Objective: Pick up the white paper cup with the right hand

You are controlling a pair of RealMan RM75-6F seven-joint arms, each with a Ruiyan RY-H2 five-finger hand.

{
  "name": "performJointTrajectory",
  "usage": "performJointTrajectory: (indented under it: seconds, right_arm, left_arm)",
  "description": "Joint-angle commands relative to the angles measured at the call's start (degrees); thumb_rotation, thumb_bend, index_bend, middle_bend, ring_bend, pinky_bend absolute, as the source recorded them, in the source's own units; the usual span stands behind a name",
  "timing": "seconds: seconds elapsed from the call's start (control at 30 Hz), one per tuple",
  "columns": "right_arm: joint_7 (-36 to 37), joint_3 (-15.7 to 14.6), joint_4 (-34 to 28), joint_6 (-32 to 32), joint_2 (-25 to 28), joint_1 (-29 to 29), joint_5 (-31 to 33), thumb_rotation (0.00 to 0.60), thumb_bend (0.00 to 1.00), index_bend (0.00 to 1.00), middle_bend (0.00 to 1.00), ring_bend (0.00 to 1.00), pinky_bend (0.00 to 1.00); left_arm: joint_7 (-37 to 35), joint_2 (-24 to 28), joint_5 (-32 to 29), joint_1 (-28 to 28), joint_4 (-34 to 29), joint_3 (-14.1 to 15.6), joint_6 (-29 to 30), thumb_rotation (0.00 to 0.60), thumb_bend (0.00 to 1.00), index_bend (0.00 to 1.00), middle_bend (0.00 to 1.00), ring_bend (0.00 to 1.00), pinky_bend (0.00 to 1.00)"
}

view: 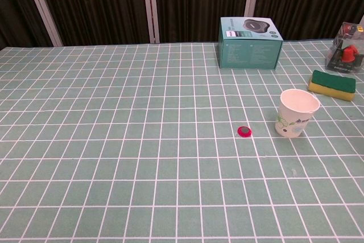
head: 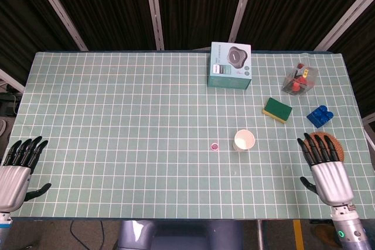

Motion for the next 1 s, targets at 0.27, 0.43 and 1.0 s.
performJointTrajectory:
  seconds: [0.27, 0.43, 1.0]
  right_arm:
    - [-20.62, 5.02, -7.68, -22.95, -4.69, 16.71, -0.01, 0.6, 0.0, 0.0, 0.0, 0.0, 0.0]
    - [-29.39, 6.46, -5.18, -31.62, -9.24, 22.72, 2.13, 0.6, 0.0, 0.0, 0.0, 0.0, 0.0]
    - [-55.39, 6.09, 5.13, -39.3, -18.92, 28.48, 20.12, 0.6, 0.0, 0.0, 0.0, 0.0, 0.0]
  left_arm:
    - [0.83, -1.34, -5.01, -1.4, 1.8, -2.31, -2.57, 0.6, 0.0, 0.0, 0.0, 0.0, 0.0]
    - [1.19, -1.86, -7.04, -1.81, 2.74, -3.02, -3.49, 0.6, 0.0, 0.0, 0.0, 0.0, 0.0]
    - [1.37, -2.36, -9.44, -2.62, 3.74, -3.41, -5.22, 0.6, 0.0, 0.0, 0.0, 0.0, 0.0]
